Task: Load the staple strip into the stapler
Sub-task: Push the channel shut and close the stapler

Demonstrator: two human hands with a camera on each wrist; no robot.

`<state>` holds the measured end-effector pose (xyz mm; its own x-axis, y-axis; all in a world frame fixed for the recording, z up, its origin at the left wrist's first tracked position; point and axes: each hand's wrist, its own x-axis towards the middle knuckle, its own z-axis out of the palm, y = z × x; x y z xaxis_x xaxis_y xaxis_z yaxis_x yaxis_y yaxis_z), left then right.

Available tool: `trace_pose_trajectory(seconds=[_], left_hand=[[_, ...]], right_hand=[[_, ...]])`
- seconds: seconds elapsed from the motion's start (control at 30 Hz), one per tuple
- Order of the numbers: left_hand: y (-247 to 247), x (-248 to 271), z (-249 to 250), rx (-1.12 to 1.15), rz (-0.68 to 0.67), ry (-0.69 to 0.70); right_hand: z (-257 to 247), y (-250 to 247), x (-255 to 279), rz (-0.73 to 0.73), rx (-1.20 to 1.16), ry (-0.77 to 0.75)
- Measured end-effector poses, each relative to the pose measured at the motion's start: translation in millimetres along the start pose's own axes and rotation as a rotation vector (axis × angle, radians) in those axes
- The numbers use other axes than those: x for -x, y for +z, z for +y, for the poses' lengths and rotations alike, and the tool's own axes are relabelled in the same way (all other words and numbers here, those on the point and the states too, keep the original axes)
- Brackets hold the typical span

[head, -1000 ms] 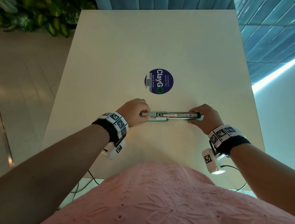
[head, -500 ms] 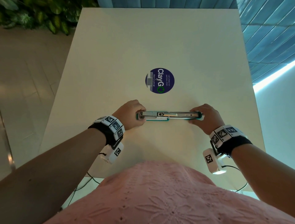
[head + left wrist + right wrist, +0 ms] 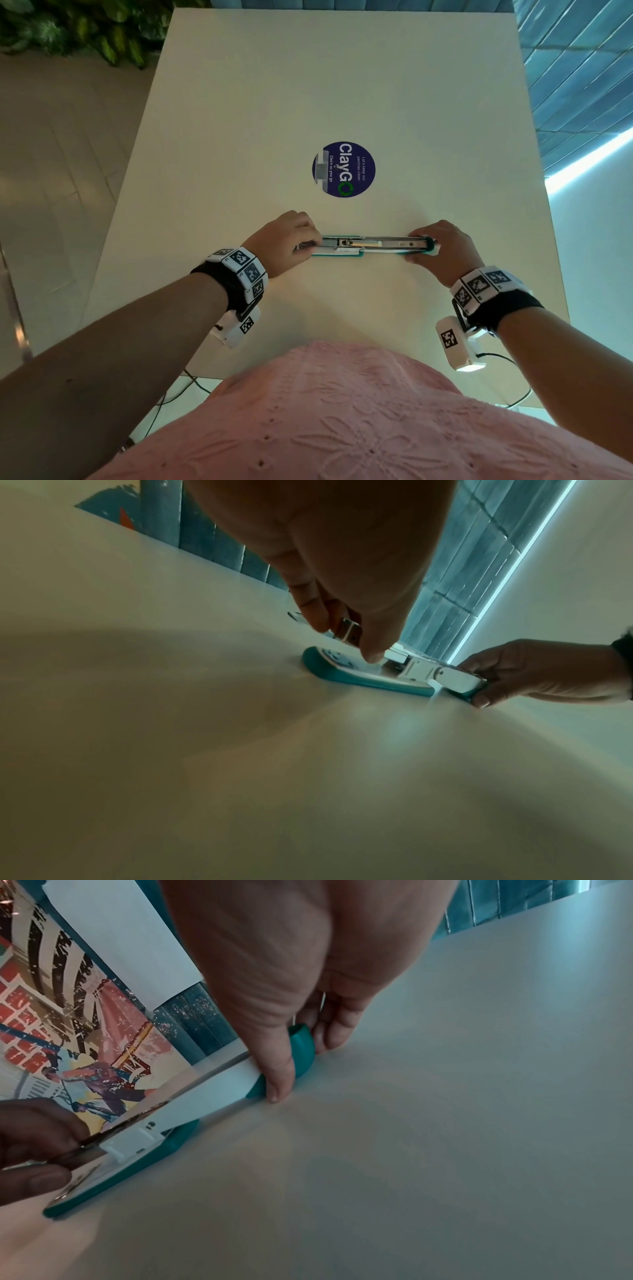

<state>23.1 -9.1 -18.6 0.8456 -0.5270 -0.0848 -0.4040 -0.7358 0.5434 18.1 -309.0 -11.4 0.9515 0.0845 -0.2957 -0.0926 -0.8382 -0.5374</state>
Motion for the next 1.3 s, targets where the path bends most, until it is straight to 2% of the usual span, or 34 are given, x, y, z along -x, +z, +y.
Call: trace_pose_trajectory(seconds=[0.1,0.27,0.5,0.63,0.77,0.93,1.0,1.13,1.3], left_hand=[[-1,0,2,0.026,0.004,-0.038],[4,9,-6,0.181,0.032,-0.240],[5,5,-8,0.224,0.034,-0.294],[4,3,-9,0.239,0.023,-0.302],[5,3,-10,0.238,0.028,-0.299],[6,2,-11,0.244,0.034,-0.300],[6,2,-11,0.239,0.037,-0.296],[5,2,-11,0.223,0.045,-0.303],[8,3,-13,0.256,0.069,-0.314]], right_hand=[[1,0,0,0.005,-0.004,-0.004],[1,0,-1,-0.001,-0.004,-0.012],[-1,-9,-1,-0.058,0.016,-0.048],[-7,-27,6,-0.047,-0.122,-0.068],[-36,-35,8,-0.096,-0.238,-0.186],[-80,-9,3,-0.164,-0.259,-0.323],[-94,8,-1,-0.193,-0.176,-0.380],[-111,37,-17,-0.303,0.139,-0.421],[-114,52,-21,-0.273,0.356,-0.455]])
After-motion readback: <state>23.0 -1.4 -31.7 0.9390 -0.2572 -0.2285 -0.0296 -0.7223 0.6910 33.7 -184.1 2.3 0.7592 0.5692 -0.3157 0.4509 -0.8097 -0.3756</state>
